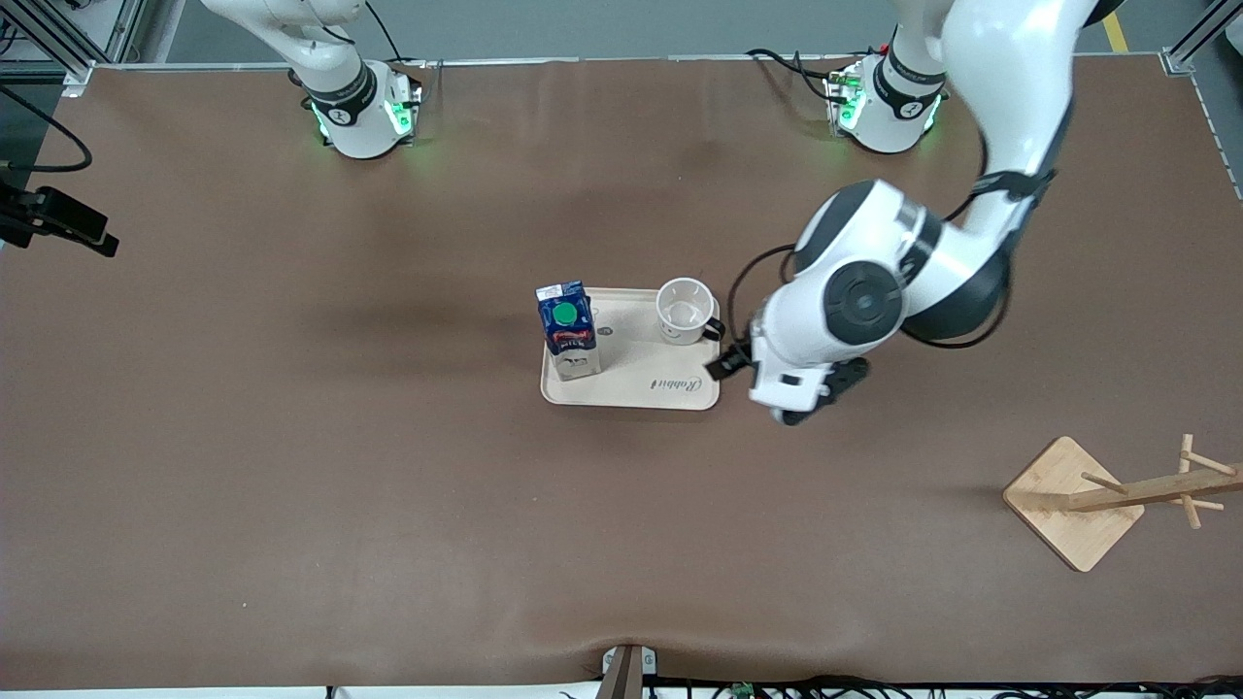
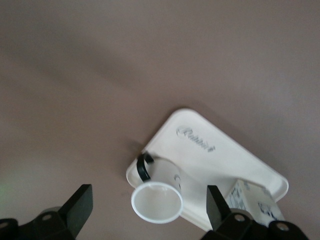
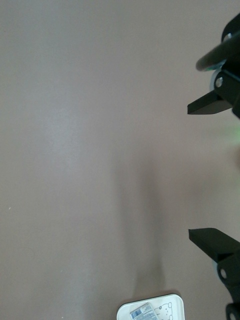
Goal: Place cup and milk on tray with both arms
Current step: 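Open the left gripper and raise it away from the mug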
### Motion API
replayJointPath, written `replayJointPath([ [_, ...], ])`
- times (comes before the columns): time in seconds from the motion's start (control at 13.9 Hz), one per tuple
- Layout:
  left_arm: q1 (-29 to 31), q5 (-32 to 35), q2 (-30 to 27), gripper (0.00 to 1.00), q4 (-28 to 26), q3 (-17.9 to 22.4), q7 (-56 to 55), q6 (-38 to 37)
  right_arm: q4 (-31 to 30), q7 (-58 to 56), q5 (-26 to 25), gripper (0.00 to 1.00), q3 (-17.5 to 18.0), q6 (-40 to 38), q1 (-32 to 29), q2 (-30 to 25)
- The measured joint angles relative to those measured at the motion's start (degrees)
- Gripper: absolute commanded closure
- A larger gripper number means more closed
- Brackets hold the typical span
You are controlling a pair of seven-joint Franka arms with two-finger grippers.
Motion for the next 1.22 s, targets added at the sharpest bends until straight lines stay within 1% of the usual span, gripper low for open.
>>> replayJointPath([
  [0.22, 2.18, 7.51, -3.82, 0.00, 0.08, 0.03, 0.15, -1.14, 0.38, -0.04, 0.00, 0.00, 0.08, 0.43, -0.05, -0.22],
  [0.36, 4.40, 9.93, -5.74, 0.00, 0.09, 0.06, 3.78, -1.98, 1.85, -0.04, -0.26, 0.00, 0.48, 0.48, 0.17, -0.39],
  [0.72, 12.34, 10.27, -9.78, 0.00, 0.18, 0.06, 18.69, -3.23, 3.21, 0.00, -0.40, 0.00, 0.55, 0.45, 0.21, -0.41],
  [0.86, 14.48, 10.27, -12.08, 0.00, 0.26, 0.09, 24.52, -4.79, 3.21, 0.01, -0.40, 0.00, 0.43, 0.44, 0.16, -0.41],
  [1.0, 14.80, 10.26, -14.84, 0.00, 0.27, 1.11, 31.35, -7.42, 3.21, 0.01, -0.40, 0.00, 0.34, 0.44, 0.15, -0.41],
  [1.22, 14.41, 9.49, -19.15, 0.00, 0.22, 4.45, 43.64, -11.85, 3.22, 0.02, -0.40, 0.00, 0.32, 0.44, 0.14, -0.42],
])
